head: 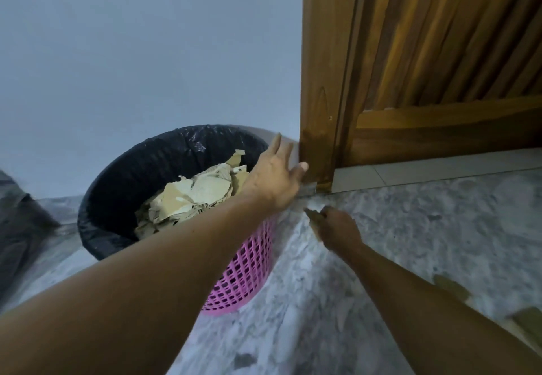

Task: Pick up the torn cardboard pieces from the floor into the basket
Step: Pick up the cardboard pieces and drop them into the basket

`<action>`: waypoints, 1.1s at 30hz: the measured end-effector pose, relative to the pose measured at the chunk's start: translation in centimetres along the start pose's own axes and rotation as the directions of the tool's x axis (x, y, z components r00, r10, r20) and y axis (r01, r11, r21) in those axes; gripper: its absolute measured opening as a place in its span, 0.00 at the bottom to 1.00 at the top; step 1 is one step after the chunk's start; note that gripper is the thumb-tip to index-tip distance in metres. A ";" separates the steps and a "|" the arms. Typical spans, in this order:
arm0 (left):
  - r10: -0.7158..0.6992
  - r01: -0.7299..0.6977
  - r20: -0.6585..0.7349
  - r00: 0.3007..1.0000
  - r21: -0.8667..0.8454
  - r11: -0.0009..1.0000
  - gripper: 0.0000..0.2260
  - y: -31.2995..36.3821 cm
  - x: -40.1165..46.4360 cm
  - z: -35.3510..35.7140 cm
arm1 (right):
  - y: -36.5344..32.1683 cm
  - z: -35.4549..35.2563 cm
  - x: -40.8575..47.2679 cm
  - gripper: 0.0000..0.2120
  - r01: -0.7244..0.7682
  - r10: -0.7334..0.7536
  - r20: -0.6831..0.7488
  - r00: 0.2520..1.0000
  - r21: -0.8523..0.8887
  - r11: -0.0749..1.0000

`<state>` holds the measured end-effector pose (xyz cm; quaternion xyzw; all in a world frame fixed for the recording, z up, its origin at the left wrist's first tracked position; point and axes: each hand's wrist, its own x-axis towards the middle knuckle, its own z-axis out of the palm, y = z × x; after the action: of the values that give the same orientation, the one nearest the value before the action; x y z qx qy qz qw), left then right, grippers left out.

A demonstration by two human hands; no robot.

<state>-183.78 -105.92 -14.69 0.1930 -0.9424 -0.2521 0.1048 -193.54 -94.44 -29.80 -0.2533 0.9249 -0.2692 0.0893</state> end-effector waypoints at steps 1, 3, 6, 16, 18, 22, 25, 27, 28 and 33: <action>-0.028 0.028 -0.015 0.999 -0.006 1.000 0.24 -0.8 -0.3 -0.5 | -1.6 -2.1 0.4 0.13 -0.010 0.015 -0.032 0.999 0.158 0.987; -0.116 0.118 -0.046 0.992 0.023 0.993 0.24 -2.7 -1.3 -1.9 | -5.0 -5.6 1.2 0.12 0.035 0.005 -0.135 0.991 0.296 0.955; -0.263 0.281 -0.109 0.958 0.207 0.937 0.25 -6.7 -3.0 -4.7 | -9.6 -9.6 1.8 0.11 0.105 -0.048 -0.224 0.974 0.252 0.962; -0.716 0.792 -0.339 0.610 0.232 0.564 0.29 -14.1 -9.6 -10.2 | -18.3 -9.0 -1.0 0.23 0.167 -0.152 -0.143 0.978 0.096 0.981; -0.767 0.815 -0.325 0.553 0.017 0.580 0.30 -14.8 -9.8 -10.2 | -17.7 -8.5 -1.4 0.24 -0.011 0.013 -0.026 1.000 0.084 0.996; -0.770 0.760 -0.326 0.548 -0.190 0.622 0.18 -15.0 -10.0 -10.3 | -15.5 -8.3 -1.8 0.06 -0.160 0.121 0.133 0.984 0.346 0.924; -0.765 0.739 -0.291 0.575 -0.218 0.638 0.11 -12.5 -9.6 -9.6 | -13.1 -10.0 -2.6 0.06 -0.192 0.185 0.055 0.981 0.361 0.913; -0.764 0.725 -0.263 0.589 -0.245 0.643 0.11 -10.4 -9.1 -8.6 | -11.1 -11.8 -3.3 0.03 -0.220 0.229 0.015 0.973 0.331 0.917; -0.755 0.711 -0.245 0.608 -0.253 0.656 0.12 -9.0 -8.6 -7.7 | -9.4 -12.9 -3.5 0.02 -0.235 0.252 -0.015 0.968 0.310 0.921; -0.670 0.601 -0.155 0.726 -0.330 0.728 0.14 -2.4 -5.7 -3.7 | -1.4 -18.1 -4.4 0.07 -0.319 0.375 -0.096 0.922 0.361 0.876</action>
<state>-176.78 -107.12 -13.35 0.5231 -0.7536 -0.3647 0.1595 -194.64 -84.98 -13.71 -0.0407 0.8992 -0.4234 0.1025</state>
